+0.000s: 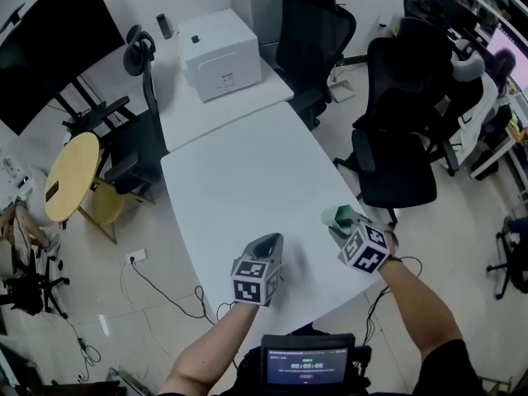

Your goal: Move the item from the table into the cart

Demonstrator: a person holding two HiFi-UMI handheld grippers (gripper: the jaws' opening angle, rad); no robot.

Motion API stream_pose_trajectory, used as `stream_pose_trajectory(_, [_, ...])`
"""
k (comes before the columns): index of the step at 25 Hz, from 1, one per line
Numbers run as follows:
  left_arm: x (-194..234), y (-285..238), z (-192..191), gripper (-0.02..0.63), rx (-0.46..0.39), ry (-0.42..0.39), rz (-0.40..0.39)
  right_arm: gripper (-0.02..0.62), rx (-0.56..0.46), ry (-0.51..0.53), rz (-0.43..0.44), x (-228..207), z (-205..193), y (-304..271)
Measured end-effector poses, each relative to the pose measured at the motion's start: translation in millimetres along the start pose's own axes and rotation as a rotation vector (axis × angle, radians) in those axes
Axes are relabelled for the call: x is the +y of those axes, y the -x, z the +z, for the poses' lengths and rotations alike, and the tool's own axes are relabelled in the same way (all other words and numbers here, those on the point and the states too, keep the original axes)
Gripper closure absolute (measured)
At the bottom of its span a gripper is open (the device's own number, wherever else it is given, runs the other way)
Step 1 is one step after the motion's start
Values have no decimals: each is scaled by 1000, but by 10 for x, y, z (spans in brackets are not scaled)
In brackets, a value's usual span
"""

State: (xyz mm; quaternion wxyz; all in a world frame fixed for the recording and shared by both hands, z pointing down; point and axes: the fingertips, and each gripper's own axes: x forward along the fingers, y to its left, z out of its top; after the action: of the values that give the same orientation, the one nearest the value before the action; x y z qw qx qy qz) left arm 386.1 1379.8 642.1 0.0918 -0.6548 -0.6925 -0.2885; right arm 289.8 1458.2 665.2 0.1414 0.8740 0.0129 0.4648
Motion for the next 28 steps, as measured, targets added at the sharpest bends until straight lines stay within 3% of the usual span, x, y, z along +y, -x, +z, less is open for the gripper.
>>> stream_pose_trajectory(7, [-833,342,359,594,-104,-75,-179,560,-208,-258,-260,140,-27,1455])
stream_pose_trajectory(15, [-2822,1076,346,600,-169,-194,-460,560,-385,-464,-562,1058,-699,3561])
stream_pose_trajectory(18, [-3695,1451,198,601,-176,-253,-569,563,-438,-519,-686,1572,-1085,4424])
stream_pose_trajectory(23, [-5270,1930,-308,601,-174,-336,-763,563,-399,-568,-876,2550,-1909,5706])
stream_pose_trajectory(28, [-6330,2433,-875,601,-135,-391,-959,563,-348,-658,-1070,3498,-2390,6488])
